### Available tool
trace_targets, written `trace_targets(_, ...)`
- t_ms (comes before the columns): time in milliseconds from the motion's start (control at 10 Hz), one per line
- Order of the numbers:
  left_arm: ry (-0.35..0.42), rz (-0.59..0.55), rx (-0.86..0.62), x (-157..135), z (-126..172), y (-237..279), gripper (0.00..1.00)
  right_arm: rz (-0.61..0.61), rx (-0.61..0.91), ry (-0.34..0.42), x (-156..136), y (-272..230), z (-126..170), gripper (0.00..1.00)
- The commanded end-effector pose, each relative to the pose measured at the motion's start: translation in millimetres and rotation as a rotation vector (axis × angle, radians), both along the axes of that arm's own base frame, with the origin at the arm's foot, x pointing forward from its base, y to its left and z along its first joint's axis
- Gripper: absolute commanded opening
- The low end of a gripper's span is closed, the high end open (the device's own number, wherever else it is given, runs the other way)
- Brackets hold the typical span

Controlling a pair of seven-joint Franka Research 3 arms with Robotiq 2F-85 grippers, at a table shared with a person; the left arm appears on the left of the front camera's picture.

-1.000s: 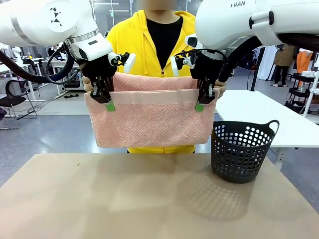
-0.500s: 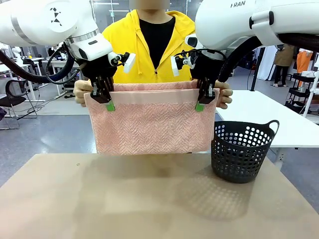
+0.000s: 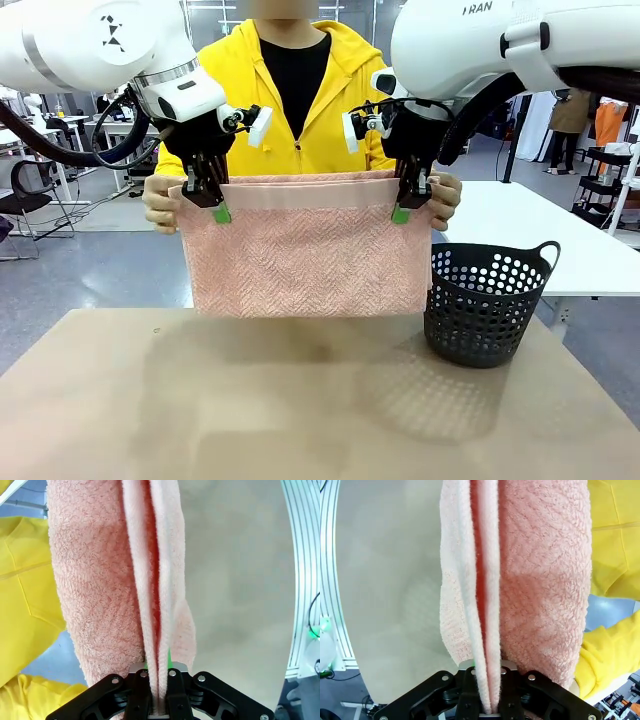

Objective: Fold the towel.
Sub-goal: Release the end of the 100 cm Hotel Towel you were holding.

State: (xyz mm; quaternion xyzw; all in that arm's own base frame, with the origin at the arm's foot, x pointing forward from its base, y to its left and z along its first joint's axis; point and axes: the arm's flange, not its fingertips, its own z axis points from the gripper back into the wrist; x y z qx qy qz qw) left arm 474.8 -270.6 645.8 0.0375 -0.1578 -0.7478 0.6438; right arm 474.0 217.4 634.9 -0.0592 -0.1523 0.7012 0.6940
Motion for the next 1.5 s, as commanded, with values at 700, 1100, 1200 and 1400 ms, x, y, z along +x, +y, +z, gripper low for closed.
trace_targets(700,-0.003,0.003,0.001,1.9,1.3,1.6,0.0,-0.002,-0.004,-0.003,1.5,-2.2,-0.3,0.0)
trace_targets(1100,-0.003,0.003,0.001,1.9,1.3,1.6,0.0,-0.002,-0.004,-0.003,1.5,-2.2,-0.3,0.0)
trace_targets(1200,-0.003,0.003,0.001,1.9,1.3,1.6,0.0,-0.002,-0.004,-0.003,1.5,-2.2,-0.3,0.0)
trace_targets(1400,-0.005,0.003,-0.004,-0.5,1.6,0.5,0.26,-0.013,0.004,-0.002,-0.2,-1.9,-1.1,0.18)
